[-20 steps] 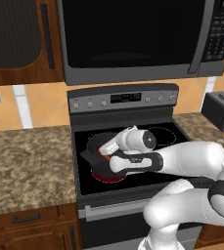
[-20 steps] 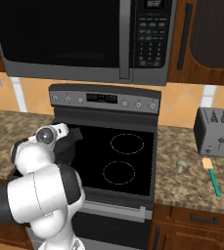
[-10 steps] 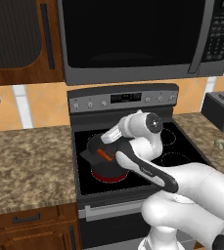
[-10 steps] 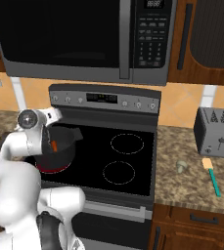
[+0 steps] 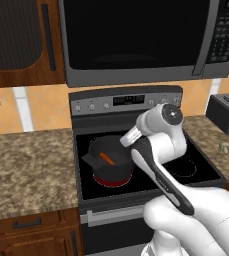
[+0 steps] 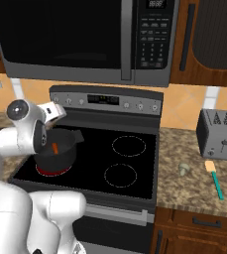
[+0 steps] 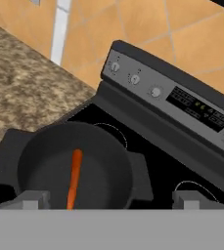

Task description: Put the carrot and mushroom in the pot. Retrieve the spatula and lightly stir the vegetables in the pot.

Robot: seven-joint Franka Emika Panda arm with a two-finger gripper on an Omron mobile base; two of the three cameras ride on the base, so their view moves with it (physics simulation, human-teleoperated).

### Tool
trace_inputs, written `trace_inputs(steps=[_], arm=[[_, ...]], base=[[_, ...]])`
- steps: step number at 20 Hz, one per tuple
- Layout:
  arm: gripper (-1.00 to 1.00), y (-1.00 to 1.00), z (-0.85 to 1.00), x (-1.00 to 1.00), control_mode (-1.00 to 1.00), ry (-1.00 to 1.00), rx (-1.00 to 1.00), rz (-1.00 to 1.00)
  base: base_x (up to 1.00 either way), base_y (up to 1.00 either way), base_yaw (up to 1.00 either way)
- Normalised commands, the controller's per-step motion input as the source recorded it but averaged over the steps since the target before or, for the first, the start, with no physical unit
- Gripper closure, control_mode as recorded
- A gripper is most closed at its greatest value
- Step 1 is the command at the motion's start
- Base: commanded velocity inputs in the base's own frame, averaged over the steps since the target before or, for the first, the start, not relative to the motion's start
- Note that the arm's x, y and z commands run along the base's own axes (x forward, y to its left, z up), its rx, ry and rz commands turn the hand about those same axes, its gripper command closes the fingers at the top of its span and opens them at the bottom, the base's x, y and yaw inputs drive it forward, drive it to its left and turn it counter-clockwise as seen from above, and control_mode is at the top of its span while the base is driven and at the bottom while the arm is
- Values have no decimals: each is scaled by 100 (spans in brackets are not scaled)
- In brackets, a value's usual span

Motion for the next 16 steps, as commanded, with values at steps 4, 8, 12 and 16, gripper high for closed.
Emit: trace_inputs(steps=[4,8,12,16], arm=[[-100,-97,0,-11,-100,6,-11,0],[-100,-100,-4,-15,-100,2,-10,0],[-100,-100,-12,-5,-100,8,-3,-3],[-100,-100,-21,0,-100,23,-4,-12]], base=[[0,0,0],[0,0,0],[0,0,0],[0,0,0]])
